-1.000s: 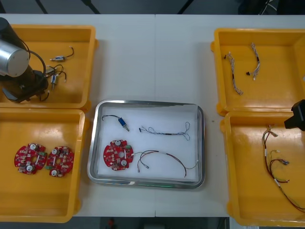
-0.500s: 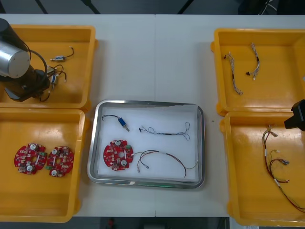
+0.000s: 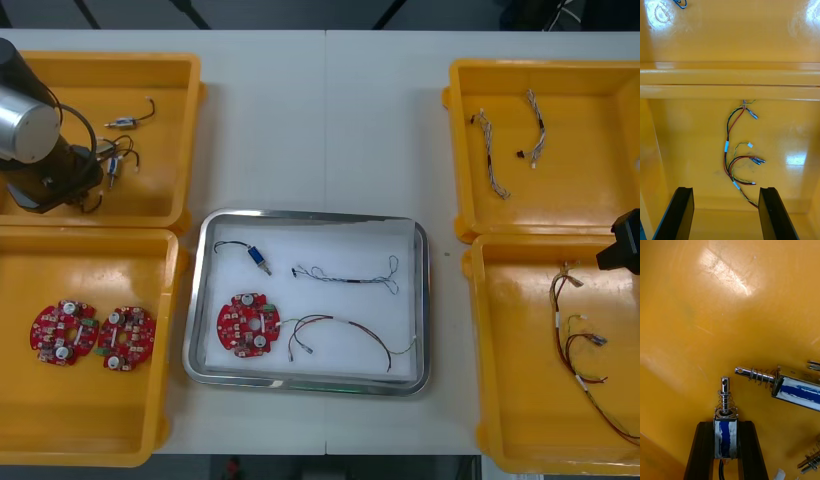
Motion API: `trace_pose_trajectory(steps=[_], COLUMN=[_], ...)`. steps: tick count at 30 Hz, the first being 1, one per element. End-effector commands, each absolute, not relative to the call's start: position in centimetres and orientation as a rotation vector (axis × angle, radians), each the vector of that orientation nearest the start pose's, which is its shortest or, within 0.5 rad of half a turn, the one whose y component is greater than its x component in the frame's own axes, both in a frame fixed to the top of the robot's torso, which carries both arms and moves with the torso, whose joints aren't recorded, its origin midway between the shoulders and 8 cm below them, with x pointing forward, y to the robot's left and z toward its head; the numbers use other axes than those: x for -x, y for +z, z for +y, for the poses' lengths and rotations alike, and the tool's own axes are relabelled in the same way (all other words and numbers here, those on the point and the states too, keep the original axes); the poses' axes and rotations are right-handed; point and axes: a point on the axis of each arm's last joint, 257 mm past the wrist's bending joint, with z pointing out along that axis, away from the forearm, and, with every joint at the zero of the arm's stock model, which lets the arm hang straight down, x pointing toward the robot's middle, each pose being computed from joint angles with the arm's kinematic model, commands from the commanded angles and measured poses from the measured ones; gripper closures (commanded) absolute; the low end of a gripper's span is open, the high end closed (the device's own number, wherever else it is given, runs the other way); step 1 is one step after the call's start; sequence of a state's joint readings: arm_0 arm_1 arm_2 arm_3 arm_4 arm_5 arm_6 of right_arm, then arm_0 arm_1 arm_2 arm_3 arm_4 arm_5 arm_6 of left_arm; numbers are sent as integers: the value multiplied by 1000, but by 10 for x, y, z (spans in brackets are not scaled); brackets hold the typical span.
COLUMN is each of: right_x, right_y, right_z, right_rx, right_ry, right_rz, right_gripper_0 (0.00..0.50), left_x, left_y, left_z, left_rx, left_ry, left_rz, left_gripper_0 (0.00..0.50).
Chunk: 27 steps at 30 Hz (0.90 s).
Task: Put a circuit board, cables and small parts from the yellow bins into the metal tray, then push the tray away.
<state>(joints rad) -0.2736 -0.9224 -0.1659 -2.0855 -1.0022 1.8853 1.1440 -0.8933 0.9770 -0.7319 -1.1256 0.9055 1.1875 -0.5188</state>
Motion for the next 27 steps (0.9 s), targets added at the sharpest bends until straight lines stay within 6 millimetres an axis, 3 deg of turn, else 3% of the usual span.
trace_pose_trajectory(steps=[1, 14, 27], right_x=[-382, -382, -382], right_y=[-146, -146, -146], right_z=[-367, -367, -367], right_rx=[27, 27, 27], right_ry=[-18, -18, -18], right_rz=[2741, 2741, 2741], right_gripper_0=[0, 0, 0], left_x=[-561, -557, -534], left_y=[-187, -128, -80], left_z=[455, 448, 410], left_rx=[901, 857, 851], left_ry=[133, 174, 60], left_rz=[2449, 2455, 2506], left_gripper_0=[500, 500, 500])
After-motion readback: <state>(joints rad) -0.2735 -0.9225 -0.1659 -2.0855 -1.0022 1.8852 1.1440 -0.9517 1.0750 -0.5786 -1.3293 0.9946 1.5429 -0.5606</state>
